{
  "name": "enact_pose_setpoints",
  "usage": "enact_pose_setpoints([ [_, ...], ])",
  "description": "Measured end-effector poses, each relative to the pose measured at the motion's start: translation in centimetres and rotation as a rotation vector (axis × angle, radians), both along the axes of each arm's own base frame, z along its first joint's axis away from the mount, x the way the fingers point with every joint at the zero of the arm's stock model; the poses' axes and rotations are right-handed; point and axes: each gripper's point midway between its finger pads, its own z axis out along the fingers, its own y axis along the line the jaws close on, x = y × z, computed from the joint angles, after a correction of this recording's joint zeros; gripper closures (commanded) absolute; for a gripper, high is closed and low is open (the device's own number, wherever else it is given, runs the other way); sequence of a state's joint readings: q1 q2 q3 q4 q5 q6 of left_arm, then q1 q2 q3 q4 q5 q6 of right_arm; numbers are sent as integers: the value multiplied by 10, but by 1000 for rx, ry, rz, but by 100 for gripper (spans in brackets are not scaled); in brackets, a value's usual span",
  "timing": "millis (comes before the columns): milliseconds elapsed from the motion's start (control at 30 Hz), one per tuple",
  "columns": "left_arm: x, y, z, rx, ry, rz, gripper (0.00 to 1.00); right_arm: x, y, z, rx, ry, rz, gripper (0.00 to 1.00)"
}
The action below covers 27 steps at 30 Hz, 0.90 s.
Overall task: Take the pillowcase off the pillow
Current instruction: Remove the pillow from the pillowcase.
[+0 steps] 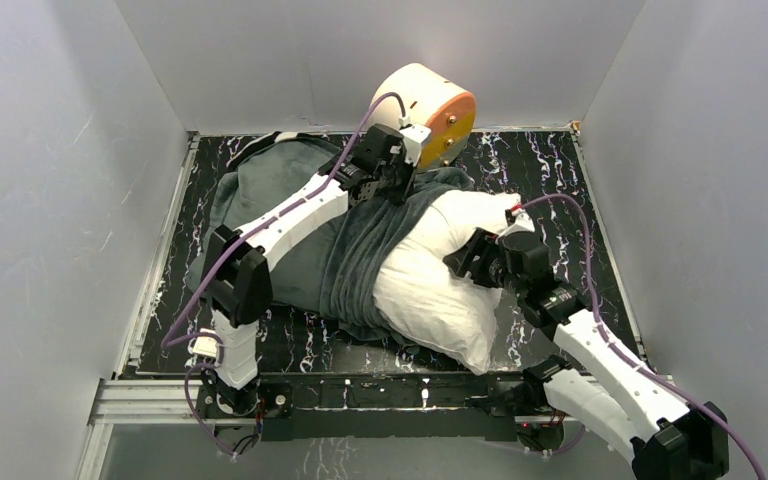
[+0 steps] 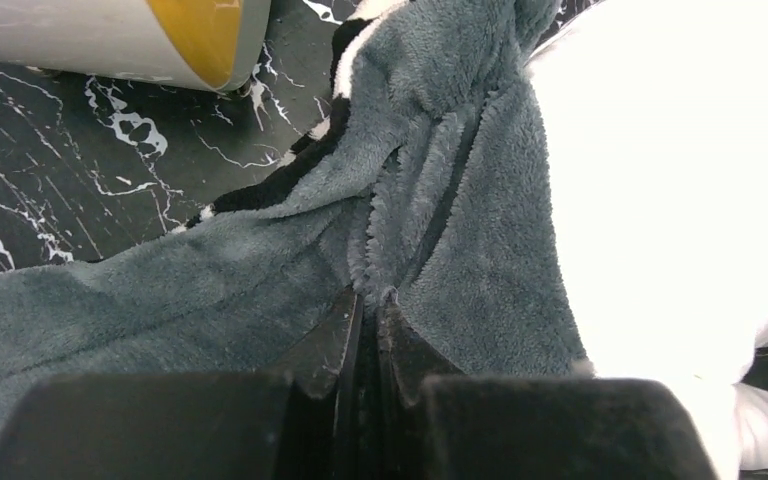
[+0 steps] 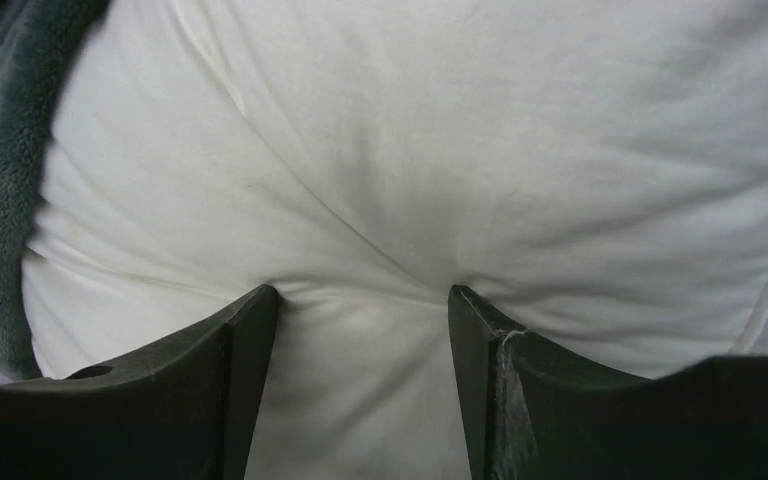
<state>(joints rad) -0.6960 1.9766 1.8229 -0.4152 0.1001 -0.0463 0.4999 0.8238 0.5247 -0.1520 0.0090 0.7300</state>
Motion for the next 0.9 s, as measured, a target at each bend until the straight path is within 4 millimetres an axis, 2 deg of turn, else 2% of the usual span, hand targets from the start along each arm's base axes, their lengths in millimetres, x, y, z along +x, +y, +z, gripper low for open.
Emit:
enact_pose_setpoints([
  [100, -4, 5, 10, -28, -35, 25, 100, 0, -9, 12, -49, 17, -35, 24],
  [200, -4, 9, 20, -50, -64, 53, 100, 7, -32, 27, -119, 16, -118, 21],
  [300, -6, 14, 29, -70, -84, 75, 100, 27, -76, 42, -154, 16, -249, 15],
  [400, -9, 16, 35, -88, -90, 86, 100, 48, -119, 48, -111, 63, -345, 9],
  [467, -11, 17, 38, -99, -89, 91, 100, 62, -136, 45, -42, 103, -363, 7],
  [533, -12, 16, 40, -107, -87, 95, 100, 68, -133, 38, 33, 146, -321, 4],
  [600, -12, 16, 40, -113, -81, 99, 100, 73, -117, 35, 125, 183, -247, 3],
  [700, -12, 15, 38, -126, -75, 106, 100, 80, -99, 41, 234, 169, -166, 7],
  [800, -12, 14, 37, -140, -72, 114, 100, 88, -87, 47, 320, 150, -108, 24],
  [900, -12, 15, 38, -149, -71, 120, 100, 99, -82, 40, 374, 174, -75, 46],
])
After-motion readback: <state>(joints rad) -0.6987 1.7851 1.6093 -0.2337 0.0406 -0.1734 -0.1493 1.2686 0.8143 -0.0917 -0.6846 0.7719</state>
